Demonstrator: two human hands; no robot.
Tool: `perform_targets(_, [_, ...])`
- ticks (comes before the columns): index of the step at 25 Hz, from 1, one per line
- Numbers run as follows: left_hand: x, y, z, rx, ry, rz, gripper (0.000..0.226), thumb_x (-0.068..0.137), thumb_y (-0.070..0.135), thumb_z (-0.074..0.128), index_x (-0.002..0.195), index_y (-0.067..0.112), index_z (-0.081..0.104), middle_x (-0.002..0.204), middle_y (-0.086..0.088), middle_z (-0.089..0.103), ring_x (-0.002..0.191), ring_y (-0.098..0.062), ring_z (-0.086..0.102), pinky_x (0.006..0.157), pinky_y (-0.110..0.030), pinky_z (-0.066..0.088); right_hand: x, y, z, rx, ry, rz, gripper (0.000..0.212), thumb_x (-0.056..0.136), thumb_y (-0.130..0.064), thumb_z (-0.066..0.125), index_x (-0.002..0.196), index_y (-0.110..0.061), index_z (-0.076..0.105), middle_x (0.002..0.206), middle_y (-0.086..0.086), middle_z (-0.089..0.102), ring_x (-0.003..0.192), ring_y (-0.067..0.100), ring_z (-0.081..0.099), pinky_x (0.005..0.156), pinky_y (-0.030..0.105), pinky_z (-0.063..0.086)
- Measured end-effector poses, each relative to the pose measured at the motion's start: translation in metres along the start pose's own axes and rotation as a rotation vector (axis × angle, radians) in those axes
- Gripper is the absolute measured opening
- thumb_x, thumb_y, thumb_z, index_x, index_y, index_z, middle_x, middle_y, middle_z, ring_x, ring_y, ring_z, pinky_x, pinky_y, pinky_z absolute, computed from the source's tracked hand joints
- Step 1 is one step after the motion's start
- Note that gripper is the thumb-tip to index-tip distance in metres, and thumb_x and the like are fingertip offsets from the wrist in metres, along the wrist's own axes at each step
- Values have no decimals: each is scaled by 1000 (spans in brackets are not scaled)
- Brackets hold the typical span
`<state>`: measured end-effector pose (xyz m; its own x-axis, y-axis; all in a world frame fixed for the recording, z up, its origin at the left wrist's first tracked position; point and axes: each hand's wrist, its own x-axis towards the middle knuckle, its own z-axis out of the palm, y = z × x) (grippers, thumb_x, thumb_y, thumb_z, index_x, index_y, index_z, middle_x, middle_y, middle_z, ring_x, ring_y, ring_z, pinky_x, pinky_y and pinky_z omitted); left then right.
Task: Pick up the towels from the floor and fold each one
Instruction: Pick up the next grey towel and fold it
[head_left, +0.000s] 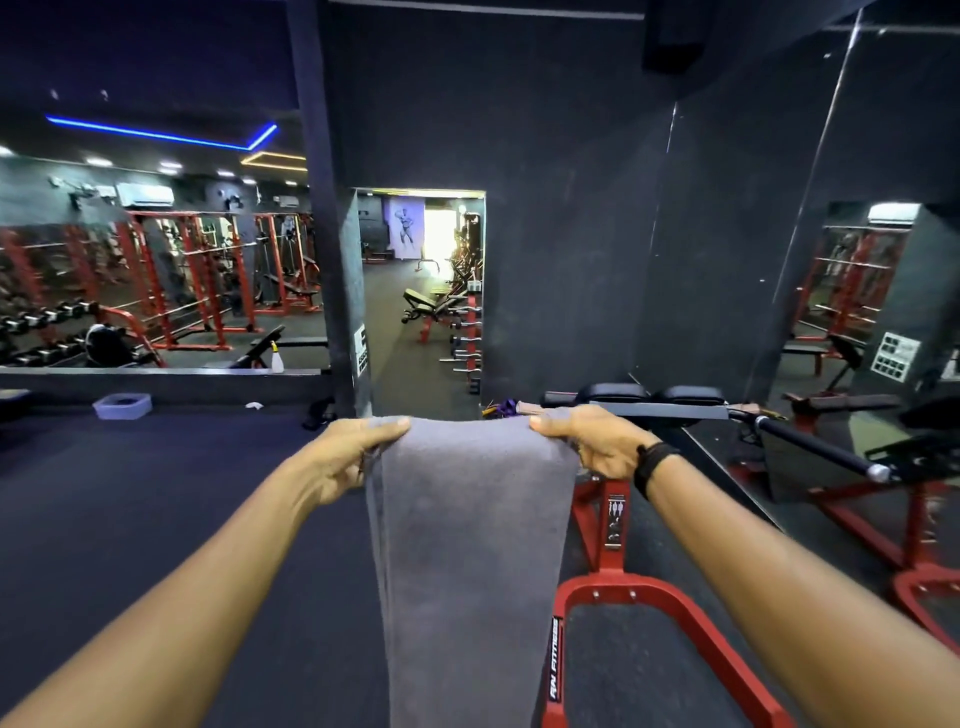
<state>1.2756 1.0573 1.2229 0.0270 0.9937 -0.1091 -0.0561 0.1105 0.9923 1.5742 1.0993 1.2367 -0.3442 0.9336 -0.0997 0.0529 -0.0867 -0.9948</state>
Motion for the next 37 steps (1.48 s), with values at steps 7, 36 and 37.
perform_targets(7, [3, 20, -2, 319, 54, 44, 21, 82, 22, 74, 97, 7, 71, 81, -2, 69, 77, -14, 60, 59, -21, 51, -9, -18, -8, -335, 14, -8, 30, 79, -23, 74, 98, -1, 69, 88, 6, 68, 73, 11, 61, 55, 19, 47])
perform_targets(36, [-6, 67, 2, 212, 225, 396, 44, 65, -3, 82, 97, 16, 59, 84, -6, 66, 75, -16, 59, 61, -19, 51, -12, -56, 8, -50, 190, -325, 56, 72, 15, 71, 118, -8, 51, 88, 10, 70, 74, 15, 70, 62, 28, 57])
perform_targets(37, [-6, 68, 4, 269, 255, 429, 39, 65, -1, 83, 93, 16, 62, 82, -4, 65, 71, -13, 57, 60, -17, 50, -11, -55, 10, -82, 263, -339, 59, 70, 15, 73, 121, -5, 49, 90, 11, 69, 76, 17, 69, 64, 30, 57])
